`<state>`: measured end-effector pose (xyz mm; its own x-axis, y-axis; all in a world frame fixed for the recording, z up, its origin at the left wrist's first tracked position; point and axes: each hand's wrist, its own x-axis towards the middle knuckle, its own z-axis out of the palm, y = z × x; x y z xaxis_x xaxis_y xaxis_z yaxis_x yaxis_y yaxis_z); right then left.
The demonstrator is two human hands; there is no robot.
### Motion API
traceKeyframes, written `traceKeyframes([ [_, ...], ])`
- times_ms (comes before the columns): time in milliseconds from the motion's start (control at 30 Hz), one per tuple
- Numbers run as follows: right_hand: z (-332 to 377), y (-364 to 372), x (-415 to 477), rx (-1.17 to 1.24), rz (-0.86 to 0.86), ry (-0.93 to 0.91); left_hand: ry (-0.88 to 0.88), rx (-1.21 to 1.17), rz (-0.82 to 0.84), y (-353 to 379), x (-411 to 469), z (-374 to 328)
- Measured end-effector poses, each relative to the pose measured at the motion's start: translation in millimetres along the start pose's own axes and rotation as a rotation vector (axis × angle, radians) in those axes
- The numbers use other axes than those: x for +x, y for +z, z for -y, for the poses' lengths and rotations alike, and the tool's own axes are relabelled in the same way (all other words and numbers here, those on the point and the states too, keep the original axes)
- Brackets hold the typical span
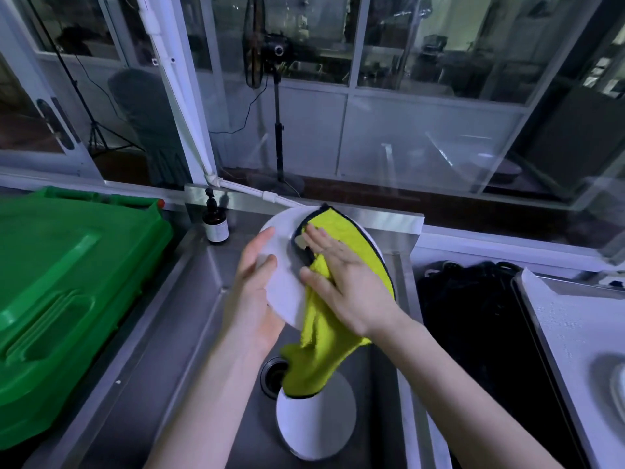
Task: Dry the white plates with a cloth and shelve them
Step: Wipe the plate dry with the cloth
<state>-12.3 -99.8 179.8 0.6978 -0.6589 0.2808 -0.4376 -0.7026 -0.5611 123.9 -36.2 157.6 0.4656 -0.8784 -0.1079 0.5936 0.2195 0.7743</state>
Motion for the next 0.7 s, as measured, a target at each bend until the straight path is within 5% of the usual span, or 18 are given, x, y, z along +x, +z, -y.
traceKeyframes([
  [200,-24,0,-41,0.136,-0.086,0.164,0.051,0.036,-0.066,-14,3,-3],
  [500,1,39,-91,-0.075,-0.081,-0.272,-0.011,-0.038,-0.161,1,7,7],
  [700,-32,3,-95,0.075,-0.395,0.214,-0.009,-0.072,-0.128,-6,11,-3],
])
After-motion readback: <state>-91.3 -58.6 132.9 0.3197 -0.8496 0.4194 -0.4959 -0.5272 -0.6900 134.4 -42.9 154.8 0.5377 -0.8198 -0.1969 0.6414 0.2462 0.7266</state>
